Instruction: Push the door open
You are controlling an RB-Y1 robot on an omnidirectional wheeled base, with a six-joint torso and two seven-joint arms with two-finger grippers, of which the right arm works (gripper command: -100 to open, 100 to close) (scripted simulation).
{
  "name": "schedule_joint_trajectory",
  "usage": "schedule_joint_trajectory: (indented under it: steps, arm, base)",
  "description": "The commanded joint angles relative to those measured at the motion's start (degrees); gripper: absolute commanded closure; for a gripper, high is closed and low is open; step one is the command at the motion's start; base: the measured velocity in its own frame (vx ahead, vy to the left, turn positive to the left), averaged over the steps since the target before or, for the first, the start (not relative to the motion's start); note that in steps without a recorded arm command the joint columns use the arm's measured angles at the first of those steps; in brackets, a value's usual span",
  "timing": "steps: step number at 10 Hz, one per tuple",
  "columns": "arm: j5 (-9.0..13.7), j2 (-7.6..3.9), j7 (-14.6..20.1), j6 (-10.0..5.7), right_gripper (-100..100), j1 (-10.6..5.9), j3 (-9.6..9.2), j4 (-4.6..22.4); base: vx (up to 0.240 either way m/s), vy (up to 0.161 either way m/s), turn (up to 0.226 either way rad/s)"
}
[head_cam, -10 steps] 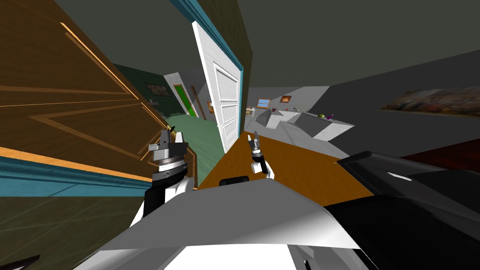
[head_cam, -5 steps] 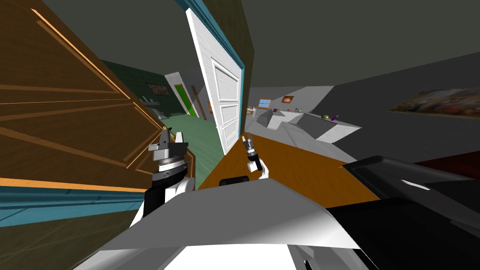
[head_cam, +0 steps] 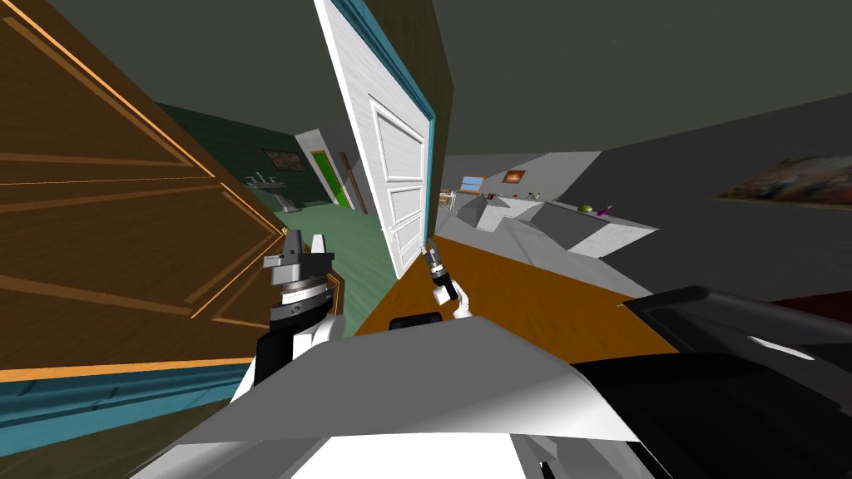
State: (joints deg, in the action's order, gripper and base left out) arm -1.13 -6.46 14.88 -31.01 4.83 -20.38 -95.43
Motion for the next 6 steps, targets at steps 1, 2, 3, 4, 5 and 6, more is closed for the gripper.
schedule_joint_trajectory:
  steps: [1,2,3,4,5,6]
  arm:
    - [-0.03,0.07,0.29,1.39,-100,-1.80,-2.03,1.89]
    - [-0.01,0.04,0.44,1.55,-100,-2.50,-2.69,2.89]
    - [0.04,-0.02,0.75,1.89,-100,-3.89,-4.01,4.89]
    - [0.04,-0.02,0.75,1.89,-100,-3.89,-4.01,4.89]
    - [0.06,-0.05,0.90,2.05,-100,-4.59,-4.67,5.89]
    - [0.11,-0.09,1.19,2.38,-100,-5.97,-5.97,7.86]
  base:
    - [0.128,-0.025,0.025]
    - [0.139,-0.026,0.028]
    - [0.144,-0.043,0.032]
    - [0.113,-0.051,0.013]
    - [0.082,-0.036,0.013]
    - [0.118,-0.043,0.026]
